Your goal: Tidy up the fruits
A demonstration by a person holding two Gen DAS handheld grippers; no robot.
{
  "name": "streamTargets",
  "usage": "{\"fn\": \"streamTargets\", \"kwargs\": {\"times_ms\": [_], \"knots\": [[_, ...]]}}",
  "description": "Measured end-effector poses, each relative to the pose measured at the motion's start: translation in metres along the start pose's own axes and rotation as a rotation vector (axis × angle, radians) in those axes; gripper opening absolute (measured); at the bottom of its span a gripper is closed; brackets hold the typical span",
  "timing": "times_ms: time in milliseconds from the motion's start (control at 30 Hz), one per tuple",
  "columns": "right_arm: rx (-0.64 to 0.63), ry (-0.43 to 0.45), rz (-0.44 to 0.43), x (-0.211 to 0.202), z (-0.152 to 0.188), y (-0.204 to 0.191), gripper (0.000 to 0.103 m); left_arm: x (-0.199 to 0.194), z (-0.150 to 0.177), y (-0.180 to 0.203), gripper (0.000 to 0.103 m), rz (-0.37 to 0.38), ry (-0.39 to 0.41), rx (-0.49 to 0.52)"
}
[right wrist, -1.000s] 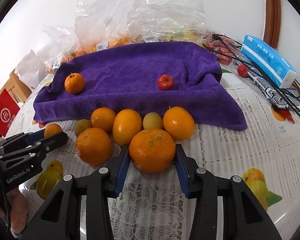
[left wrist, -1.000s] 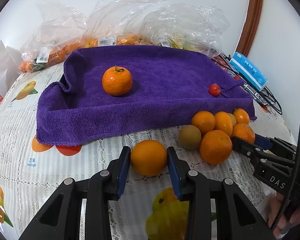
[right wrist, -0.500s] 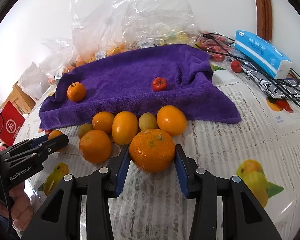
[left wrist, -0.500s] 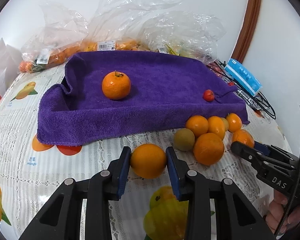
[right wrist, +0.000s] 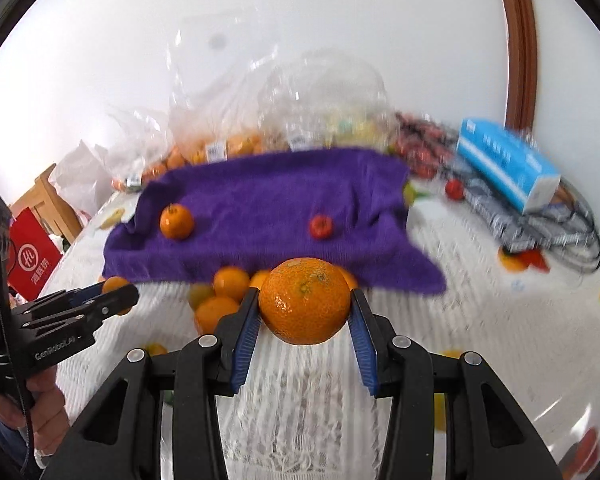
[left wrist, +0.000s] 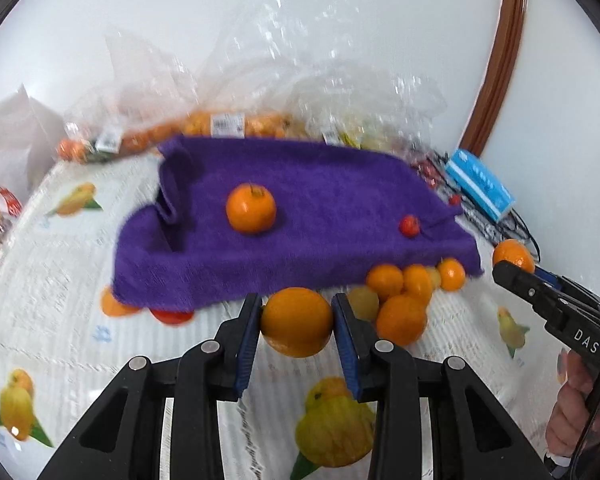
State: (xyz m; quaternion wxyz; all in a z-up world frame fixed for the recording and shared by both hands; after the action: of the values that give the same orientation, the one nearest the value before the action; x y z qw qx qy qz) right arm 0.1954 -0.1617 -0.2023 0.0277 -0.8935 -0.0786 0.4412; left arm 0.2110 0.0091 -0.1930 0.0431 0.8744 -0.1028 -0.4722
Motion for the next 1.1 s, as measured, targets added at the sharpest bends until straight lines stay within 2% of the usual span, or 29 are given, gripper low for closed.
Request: {"fn": "streamTargets", "kwargs": {"times_ms": [167, 367, 633, 800, 967, 1100], "knots": [[-0.018, 0.062, 0.026, -0.014, -0.033, -0.002, 0.044, -0.019, -0.033, -0.012, 0.034, -0.046, 0.060, -0.015], [-0.028, 0.118, 0.012, -0.020, -0.068, -0.007, 0.044, -0.019, -0.061, -0.029, 0.034, -0.071, 0.096, -0.058], [-0.045, 0.119, -0.007, 0.001, -0.095, -0.017, 0.044, -0.009, -0.089, -0.044, 0.034, -0.094, 0.121, -0.083], [-0.046, 0.106, -0.018, 0.024, -0.096, -0.016, 0.044, 0.008, -0.095, -0.049, 0.034, -0.098, 0.121, -0.095], [-0.051, 0.043, -0.038, 0.049, -0.084, -0.012, 0.044, 0.037, -0.082, -0.060, 0.034, -0.088, 0.040, -0.133], [-0.045, 0.028, -0.033, 0.056, -0.080, -0.009, 0.044, 0.040, -0.078, -0.059, 0.034, -0.078, 0.027, -0.136]]}}
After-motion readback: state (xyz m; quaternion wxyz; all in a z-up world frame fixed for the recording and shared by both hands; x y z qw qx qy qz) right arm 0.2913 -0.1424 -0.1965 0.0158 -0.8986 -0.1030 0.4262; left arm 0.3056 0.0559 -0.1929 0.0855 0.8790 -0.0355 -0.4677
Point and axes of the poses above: each gripper's, at about its wrist camera, not at the fingertips, and x roughly the way its jaws point, y to its right, z to its underside, the point moved 9 cm from there along x, roughly the way its jaws point, and after that the axes turned 14 degrees about -y, right-handed, at the moved point
